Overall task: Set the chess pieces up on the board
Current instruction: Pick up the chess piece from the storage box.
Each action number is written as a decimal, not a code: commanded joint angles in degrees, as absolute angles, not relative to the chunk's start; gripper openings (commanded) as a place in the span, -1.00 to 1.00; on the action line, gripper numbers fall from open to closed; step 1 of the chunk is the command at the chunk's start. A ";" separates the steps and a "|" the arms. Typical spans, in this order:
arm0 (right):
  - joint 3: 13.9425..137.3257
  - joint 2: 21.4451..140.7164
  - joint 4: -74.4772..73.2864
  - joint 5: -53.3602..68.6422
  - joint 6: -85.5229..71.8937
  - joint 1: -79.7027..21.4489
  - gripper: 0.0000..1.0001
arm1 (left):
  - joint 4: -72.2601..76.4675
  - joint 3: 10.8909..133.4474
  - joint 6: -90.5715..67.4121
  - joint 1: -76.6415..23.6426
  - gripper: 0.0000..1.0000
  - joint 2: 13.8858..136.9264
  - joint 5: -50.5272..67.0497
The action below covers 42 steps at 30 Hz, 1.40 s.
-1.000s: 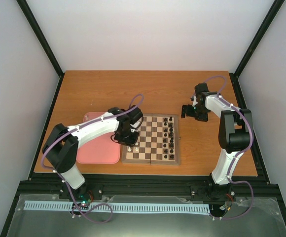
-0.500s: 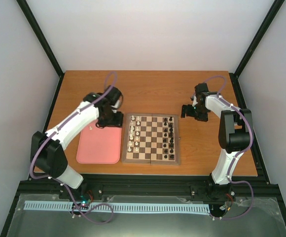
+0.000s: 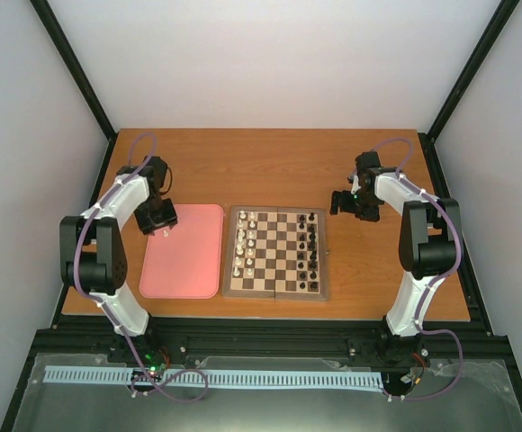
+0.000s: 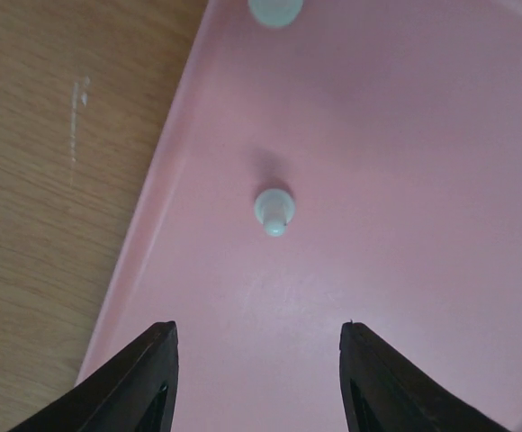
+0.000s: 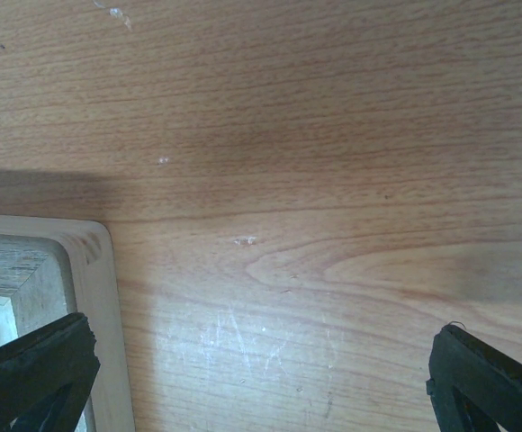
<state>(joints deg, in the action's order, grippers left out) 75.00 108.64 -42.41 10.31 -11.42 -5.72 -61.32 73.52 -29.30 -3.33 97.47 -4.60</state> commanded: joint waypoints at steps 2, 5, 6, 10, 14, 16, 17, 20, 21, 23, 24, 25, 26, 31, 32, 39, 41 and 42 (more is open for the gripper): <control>75.38 107.83 -42.10 10.42 -11.25 -5.27 1.00 | -58.53 72.07 -30.00 -2.39 -0.01 99.70 -4.24; 75.71 108.18 -42.18 10.38 -11.32 -5.25 1.00 | -57.18 72.07 -29.85 -1.81 -0.09 101.10 -3.30; 75.75 108.33 -42.23 10.35 -11.34 -5.27 1.00 | -57.01 72.37 -29.62 -1.83 -0.11 101.77 -3.18; 76.07 108.62 -42.44 9.87 -11.26 -5.22 1.00 | -56.64 73.73 -28.46 -1.36 -0.27 104.60 -3.58; 76.03 108.80 -42.50 9.50 -11.25 -5.24 1.00 | -55.97 74.53 -27.83 -0.49 -0.33 106.52 -3.32; 76.07 108.93 -42.46 9.56 -11.33 -5.19 1.00 | -55.71 74.93 -27.49 -0.45 -0.34 107.03 -3.47; 76.11 109.02 -42.45 9.57 -11.41 -5.19 1.00 | -55.64 75.16 -27.36 -0.40 -0.34 107.31 -3.54; 76.58 109.47 -42.62 9.45 -11.34 -5.21 1.00 | -55.65 75.93 -26.92 -0.23 -0.37 108.19 -3.71; 76.76 109.65 -42.69 9.45 -11.34 -5.19 1.00 | -55.57 76.10 -26.78 -0.12 -0.37 108.50 -3.65; 77.11 109.92 -42.71 9.52 -11.34 -5.19 1.00 | -55.60 76.56 -26.61 0.06 -0.38 109.12 -3.44; 77.36 110.14 -42.79 9.51 -11.29 -5.19 1.00 | -55.62 76.82 -26.44 0.13 -0.38 109.42 -3.43; 77.57 110.25 -42.88 9.52 -11.33 -5.19 1.00 | -55.68 77.00 -26.33 0.21 -0.38 109.64 -3.57; 77.69 110.37 -42.96 9.43 -11.26 -5.19 1.00 | -55.72 77.15 -26.24 0.22 -0.39 109.95 -3.62; 77.99 110.63 -43.07 9.24 -11.16 -5.19 1.00 | -55.97 77.51 -25.93 0.53 -0.53 110.56 -3.58; 77.96 110.62 -43.07 9.31 -11.22 -5.19 1.00 | -56.04 77.58 -25.88 0.59 -0.58 110.50 -3.52; 77.54 110.49 -42.89 9.38 -11.32 -5.19 1.00 | -56.64 78.02 -25.84 0.55 -0.85 110.15 -2.62; 77.61 110.48 -42.89 9.39 -11.34 -5.20 1.00 | -57.01 78.01 -25.76 0.54 -0.91 109.61 -1.71; 77.61 110.34 -42.87 9.34 -11.34 -5.19 1.00 | -57.18 77.88 -25.69 0.56 -0.93 109.19 -1.36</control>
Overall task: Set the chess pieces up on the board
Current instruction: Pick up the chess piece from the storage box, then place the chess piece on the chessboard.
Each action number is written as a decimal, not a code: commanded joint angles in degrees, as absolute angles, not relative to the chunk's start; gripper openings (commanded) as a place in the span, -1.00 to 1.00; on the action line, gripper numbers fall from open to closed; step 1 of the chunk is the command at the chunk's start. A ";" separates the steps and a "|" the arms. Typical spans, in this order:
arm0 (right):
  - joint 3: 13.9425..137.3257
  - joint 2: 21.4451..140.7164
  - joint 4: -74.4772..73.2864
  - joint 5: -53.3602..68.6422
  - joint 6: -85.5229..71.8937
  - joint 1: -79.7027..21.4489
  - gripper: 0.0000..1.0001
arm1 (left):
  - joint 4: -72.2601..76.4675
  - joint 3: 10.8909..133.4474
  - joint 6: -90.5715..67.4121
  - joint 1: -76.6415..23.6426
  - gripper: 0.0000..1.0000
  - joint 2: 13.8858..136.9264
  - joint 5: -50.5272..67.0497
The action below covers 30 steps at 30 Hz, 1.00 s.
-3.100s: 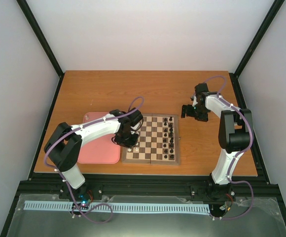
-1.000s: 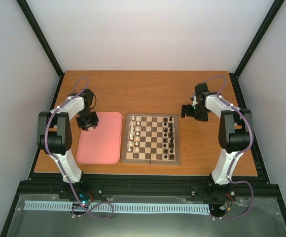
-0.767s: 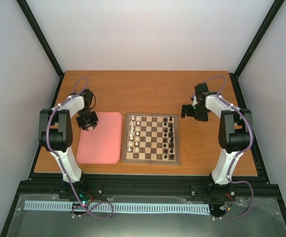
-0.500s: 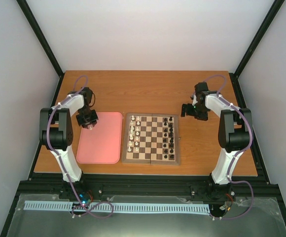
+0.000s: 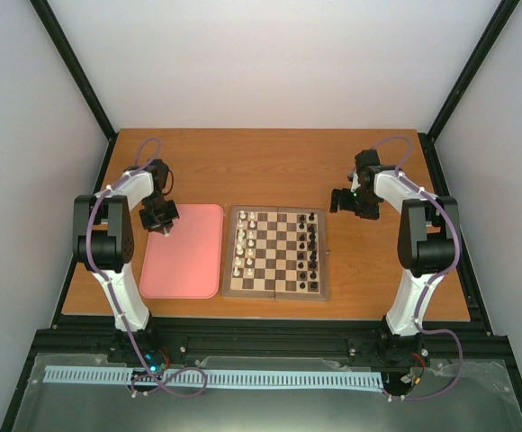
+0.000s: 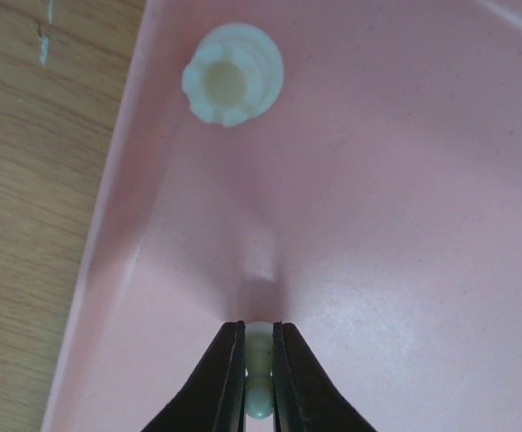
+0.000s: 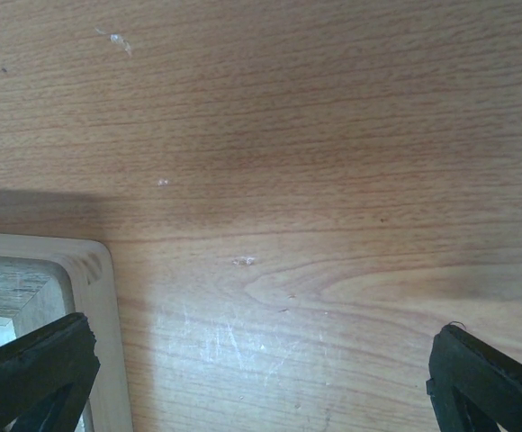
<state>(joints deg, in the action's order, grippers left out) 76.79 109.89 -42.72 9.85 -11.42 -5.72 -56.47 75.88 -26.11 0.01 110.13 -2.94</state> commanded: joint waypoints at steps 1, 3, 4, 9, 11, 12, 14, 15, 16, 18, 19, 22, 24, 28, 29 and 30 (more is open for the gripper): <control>77.61 110.38 -42.89 9.36 -11.34 -5.20 1.00 | -57.42 77.54 -25.67 0.53 -0.95 108.57 -0.80; 77.61 110.22 -42.84 9.49 -11.47 -5.19 1.00 | -58.01 76.55 -25.58 0.49 -0.96 106.84 0.57; 77.56 110.20 -42.76 9.46 -11.51 -5.20 1.00 | -58.43 75.87 -25.50 0.45 -0.97 105.68 1.31; 77.46 110.04 -42.76 9.51 -11.56 -5.19 1.00 | -63.76 73.51 -25.10 -2.52 -0.98 97.45 3.88; 77.39 109.91 -42.72 9.40 -11.63 -5.19 1.00 | -66.93 73.60 -24.90 -7.35 -0.97 94.10 4.50; 77.31 109.95 -42.71 9.40 -11.61 -5.19 1.00 | -68.42 73.65 -24.92 -9.81 -0.96 92.70 5.39; 77.34 109.80 -42.71 9.56 -11.68 -5.20 1.00 | -70.59 73.92 -25.47 -15.83 -0.95 90.42 7.02; 77.27 109.64 -42.65 9.65 -11.69 -5.19 1.00 | -71.35 74.37 -25.63 -19.07 -0.93 89.70 8.08; 77.11 109.48 -42.55 9.72 -11.77 -5.19 1.00 | -71.82 74.88 -25.97 -22.39 -0.91 89.29 8.96; 76.86 109.11 -42.41 9.90 -11.86 -5.23 1.00 | -72.68 76.68 -26.71 -28.58 -0.88 89.49 10.44; 76.70 108.87 -42.37 10.00 -11.89 -5.23 1.00 | -73.27 77.71 -27.08 -31.13 -0.86 90.23 11.26; 76.02 108.15 -42.11 10.18 -11.95 -5.19 1.00 | -74.37 80.22 -27.65 -37.66 -0.85 92.18 10.51; 75.59 107.69 -42.01 10.34 -11.93 -5.19 1.00 | -74.65 81.44 -27.58 -40.92 -0.85 93.26 10.23; 74.70 106.69 -41.48 10.42 -11.78 -5.21 1.00 | -75.37 83.81 -26.79 -47.43 -0.83 94.55 9.60; 74.33 106.56 -41.22 10.45 -11.78 -5.22 1.00 | -75.58 83.95 -26.74 -48.42 -0.83 94.91 8.64; 74.02 106.45 -40.98 10.52 -11.80 -5.24 1.00 | -75.21 83.46 -26.56 -48.83 -0.83 95.21 8.12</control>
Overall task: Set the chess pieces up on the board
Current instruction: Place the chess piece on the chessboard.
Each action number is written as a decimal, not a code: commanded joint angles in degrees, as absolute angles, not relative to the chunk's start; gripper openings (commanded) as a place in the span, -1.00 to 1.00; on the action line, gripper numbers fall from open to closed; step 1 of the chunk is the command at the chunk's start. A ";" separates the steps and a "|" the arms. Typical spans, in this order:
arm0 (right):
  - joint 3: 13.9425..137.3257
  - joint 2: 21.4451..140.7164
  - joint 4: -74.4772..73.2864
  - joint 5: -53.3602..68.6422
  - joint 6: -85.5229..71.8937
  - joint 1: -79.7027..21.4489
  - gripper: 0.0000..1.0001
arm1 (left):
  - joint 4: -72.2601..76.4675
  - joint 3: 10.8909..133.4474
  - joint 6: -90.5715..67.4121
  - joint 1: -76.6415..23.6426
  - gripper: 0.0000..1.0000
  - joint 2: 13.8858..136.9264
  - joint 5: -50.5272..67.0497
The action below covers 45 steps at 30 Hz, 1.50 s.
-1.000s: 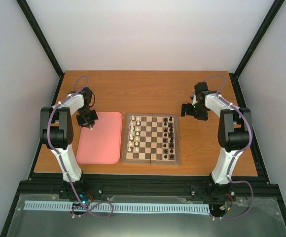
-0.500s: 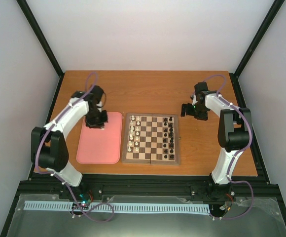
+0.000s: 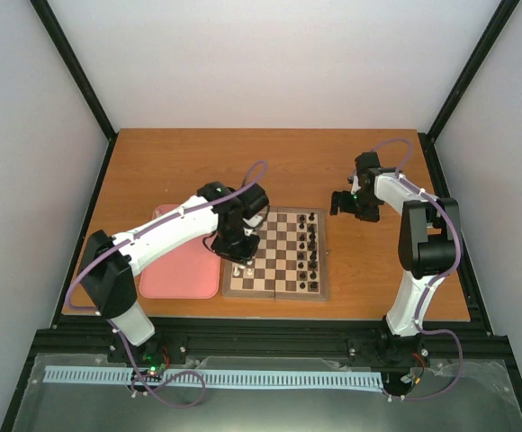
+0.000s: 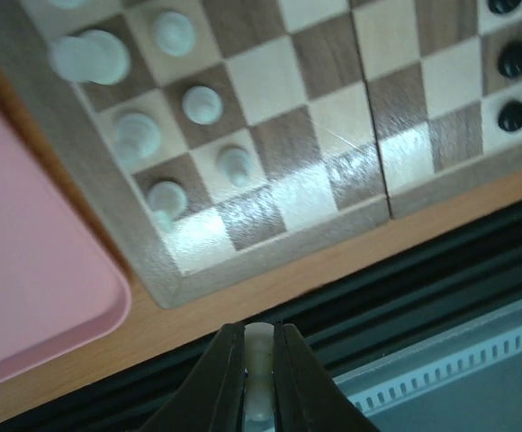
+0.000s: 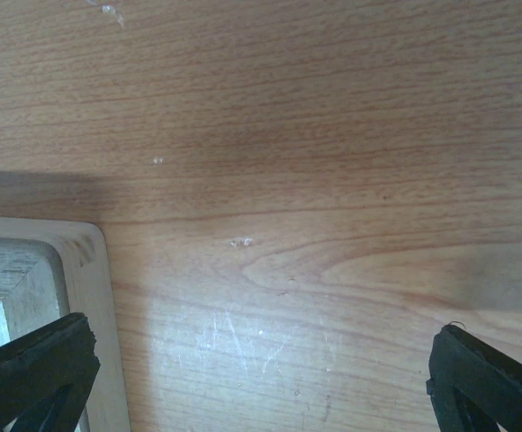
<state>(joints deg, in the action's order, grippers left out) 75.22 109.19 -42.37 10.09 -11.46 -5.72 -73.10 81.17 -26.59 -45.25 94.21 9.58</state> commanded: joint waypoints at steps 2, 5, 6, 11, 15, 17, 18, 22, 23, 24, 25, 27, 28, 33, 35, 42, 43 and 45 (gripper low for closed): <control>73.83 106.67 -40.79 10.86 -11.91 -5.24 1.00 | -73.55 82.23 -26.31 -49.04 -0.83 95.49 7.77; 73.71 106.55 -40.52 11.02 -11.96 -5.25 1.00 | -70.79 80.21 -26.21 -49.28 -0.83 96.02 8.61; 73.82 106.46 -40.60 10.98 -11.83 -5.20 1.00 | -70.33 79.64 -26.18 -49.49 -0.83 96.34 8.78; 73.99 106.89 -40.54 10.84 -11.82 -5.23 1.00 | -67.84 76.92 -25.81 -49.83 -0.83 97.53 8.33; 74.27 107.37 -40.50 10.99 -11.87 -5.19 1.00 | -66.15 76.93 -24.76 -49.92 -0.82 99.91 7.22; 74.56 107.48 -40.77 10.71 -11.74 -5.20 1.00 | -65.58 77.07 -24.46 -49.94 -0.82 100.96 6.98; 74.57 107.45 -40.84 10.67 -11.65 -5.19 1.00 | -65.17 76.97 -24.36 -50.08 -0.82 101.35 6.95; 74.46 107.41 -40.85 10.58 -11.64 -5.19 1.00 | -63.41 75.32 -24.20 -50.36 -0.82 101.71 7.38; 74.30 107.53 -40.72 10.63 -11.60 -5.19 1.00 | -63.11 74.58 -24.36 -50.42 -0.82 101.77 7.54; 74.14 107.52 -40.65 10.63 -11.60 -5.19 1.00 | -62.92 74.23 -24.51 -50.45 -0.82 101.78 7.60; 74.10 107.64 -40.59 10.71 -11.67 -5.19 1.00 | -62.79 74.02 -24.52 -50.44 -0.82 101.73 7.78; 74.00 107.71 -40.47 10.84 -11.69 -5.20 1.00 | -62.67 73.84 -24.52 -50.43 -0.83 101.62 7.95; 74.06 107.76 -40.50 10.92 -11.76 -5.19 1.00 | -62.71 73.69 -24.40 -50.52 -0.82 101.65 8.12; 74.19 107.82 -40.43 10.99 -11.78 -5.19 1.00 | -61.91 72.69 -24.37 -50.52 -0.82 102.18 8.90; 74.10 107.82 -40.47 10.95 -11.78 -5.19 1.00 | -61.60 72.69 -24.23 -50.62 -0.82 102.57 9.42; 73.63 107.42 -40.34 10.80 -11.77 -5.19 1.00 | -59.78 71.81 -23.53 -50.86 -0.82 102.95 10.17; 73.57 107.44 -40.34 10.77 -11.78 -5.21 1.00 | -59.78 71.81 -23.60 -50.93 -0.82 103.12 10.08; 73.48 107.33 -40.26 10.72 -11.78 -5.19 1.00 | -59.61 71.68 -23.85 -50.98 -0.82 102.97 9.69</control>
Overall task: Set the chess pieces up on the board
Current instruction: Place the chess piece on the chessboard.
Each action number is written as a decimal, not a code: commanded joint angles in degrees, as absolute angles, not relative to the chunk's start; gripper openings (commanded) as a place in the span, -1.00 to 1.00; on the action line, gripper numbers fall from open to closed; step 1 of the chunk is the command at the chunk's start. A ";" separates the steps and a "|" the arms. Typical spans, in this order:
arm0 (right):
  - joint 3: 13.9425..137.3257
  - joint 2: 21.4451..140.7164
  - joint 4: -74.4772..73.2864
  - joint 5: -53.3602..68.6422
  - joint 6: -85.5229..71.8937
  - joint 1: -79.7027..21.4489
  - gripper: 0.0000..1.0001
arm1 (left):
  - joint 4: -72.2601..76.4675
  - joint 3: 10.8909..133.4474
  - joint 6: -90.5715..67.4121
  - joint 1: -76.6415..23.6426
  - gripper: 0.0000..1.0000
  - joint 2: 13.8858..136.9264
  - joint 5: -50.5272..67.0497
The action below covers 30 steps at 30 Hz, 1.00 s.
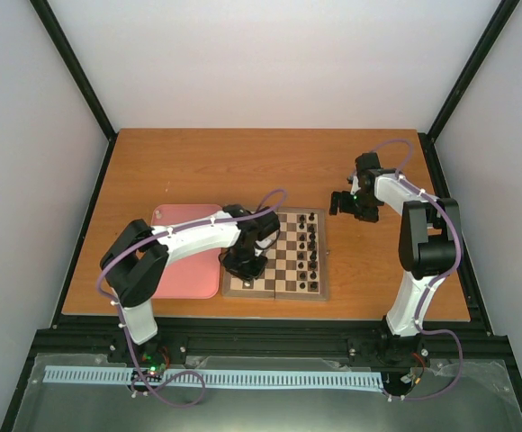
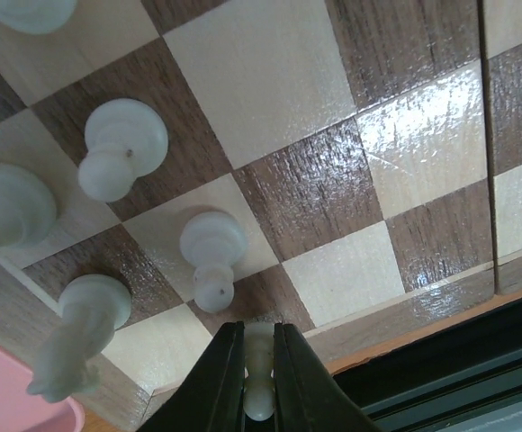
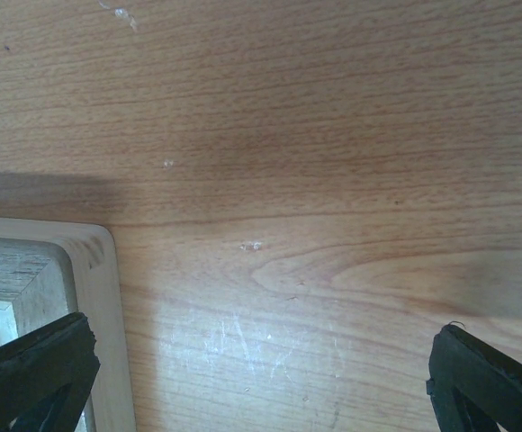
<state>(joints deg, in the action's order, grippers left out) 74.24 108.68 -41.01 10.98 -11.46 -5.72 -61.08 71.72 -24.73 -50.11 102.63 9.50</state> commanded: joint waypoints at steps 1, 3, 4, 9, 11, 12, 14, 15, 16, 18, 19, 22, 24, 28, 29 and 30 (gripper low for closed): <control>73.42 107.32 -40.26 10.72 -11.78 -5.19 1.00 | -59.52 71.64 -23.94 -50.98 -0.82 102.85 9.60; 73.31 107.23 -40.25 10.71 -11.78 -5.19 1.00 | -59.30 71.63 -24.05 -50.98 -0.82 102.90 9.34; 73.30 107.23 -40.25 10.80 -11.76 -5.23 1.00 | -59.32 71.70 -23.92 -50.98 -0.81 103.03 9.32; 73.38 107.13 -40.34 10.76 -11.69 -5.19 1.00 | -59.49 71.47 -23.76 -50.98 -0.76 103.19 9.44; 73.46 107.19 -40.39 10.79 -11.69 -5.19 1.00 | -59.46 71.25 -23.67 -50.98 -0.75 103.14 9.49; 73.41 107.08 -40.36 10.76 -11.69 -5.19 1.00 | -59.42 71.15 -23.66 -50.98 -0.75 103.10 9.47; 73.26 107.07 -40.30 10.81 -11.68 -5.23 1.00 | -59.42 70.90 -23.58 -50.97 -0.75 103.03 9.21; 73.22 107.01 -40.26 10.74 -11.69 -5.19 1.00 | -59.46 70.80 -23.56 -50.98 -0.75 102.93 9.09; 73.09 106.98 -40.25 10.88 -11.69 -5.19 1.00 | -59.49 70.76 -23.66 -50.98 -0.75 102.88 8.97; 72.95 106.96 -40.17 10.86 -11.77 -5.19 1.00 | -59.57 70.75 -23.66 -50.92 -0.75 102.80 8.92; 72.91 106.92 -40.21 10.85 -11.71 -5.19 1.00 | -59.68 70.75 -23.69 -50.97 -0.75 102.71 8.83; 72.99 106.88 -40.17 10.90 -11.77 -5.19 1.00 | -59.86 70.71 -23.61 -50.98 -0.74 102.50 8.69; 73.03 106.86 -40.17 10.94 -11.69 -5.19 1.00 | -59.92 70.66 -23.58 -50.98 -0.74 102.37 8.91; 73.11 106.79 -40.25 11.08 -11.69 -5.19 1.00 | -59.94 70.88 -23.29 -50.98 -0.69 102.06 9.07; 73.12 106.71 -40.26 11.05 -11.65 -5.19 1.00 | -59.94 70.97 -23.09 -50.98 -0.67 101.90 9.12; 73.07 106.70 -40.27 11.07 -11.68 -5.19 1.00 | -59.99 71.05 -23.04 -50.98 -0.63 101.75 9.14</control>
